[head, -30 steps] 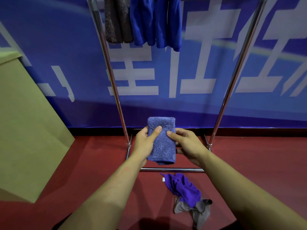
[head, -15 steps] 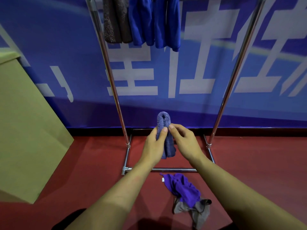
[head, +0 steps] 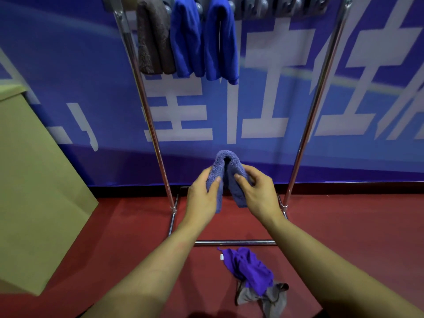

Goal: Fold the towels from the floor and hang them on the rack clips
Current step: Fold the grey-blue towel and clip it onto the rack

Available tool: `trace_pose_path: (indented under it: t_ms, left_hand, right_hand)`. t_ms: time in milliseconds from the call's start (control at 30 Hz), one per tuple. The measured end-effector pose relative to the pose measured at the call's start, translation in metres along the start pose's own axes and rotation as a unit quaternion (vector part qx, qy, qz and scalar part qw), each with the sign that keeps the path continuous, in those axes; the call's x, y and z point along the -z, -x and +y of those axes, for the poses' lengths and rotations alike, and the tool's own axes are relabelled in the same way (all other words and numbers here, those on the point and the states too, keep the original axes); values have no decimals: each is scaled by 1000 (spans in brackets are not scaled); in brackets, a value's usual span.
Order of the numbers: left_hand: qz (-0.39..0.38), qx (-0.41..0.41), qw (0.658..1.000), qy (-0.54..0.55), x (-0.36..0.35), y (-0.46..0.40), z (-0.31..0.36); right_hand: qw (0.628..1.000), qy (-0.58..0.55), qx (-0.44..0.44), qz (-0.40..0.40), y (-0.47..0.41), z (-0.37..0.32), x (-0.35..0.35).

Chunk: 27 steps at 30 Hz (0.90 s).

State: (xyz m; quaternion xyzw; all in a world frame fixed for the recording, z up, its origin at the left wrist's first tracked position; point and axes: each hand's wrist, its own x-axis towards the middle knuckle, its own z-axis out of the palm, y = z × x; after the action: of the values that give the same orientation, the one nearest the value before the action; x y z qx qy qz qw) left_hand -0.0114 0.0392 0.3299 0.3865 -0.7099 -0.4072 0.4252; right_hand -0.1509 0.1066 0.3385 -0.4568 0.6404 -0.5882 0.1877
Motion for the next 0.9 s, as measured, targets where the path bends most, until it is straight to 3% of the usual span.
trace_pose_path:
  t_ms: [167, 533, 900]
  left_hand:
    - [66, -51, 997, 1, 0, -21, 51]
    - [137, -114, 981, 71, -32, -96, 171]
    - [236, -183, 952, 69, -37, -208, 246]
  right_hand:
    - [998, 8, 38, 55, -27, -33, 24]
    - [979, -30, 121, 159, -115, -128, 76]
    - [957, 1, 164, 241, -213, -195, 89]
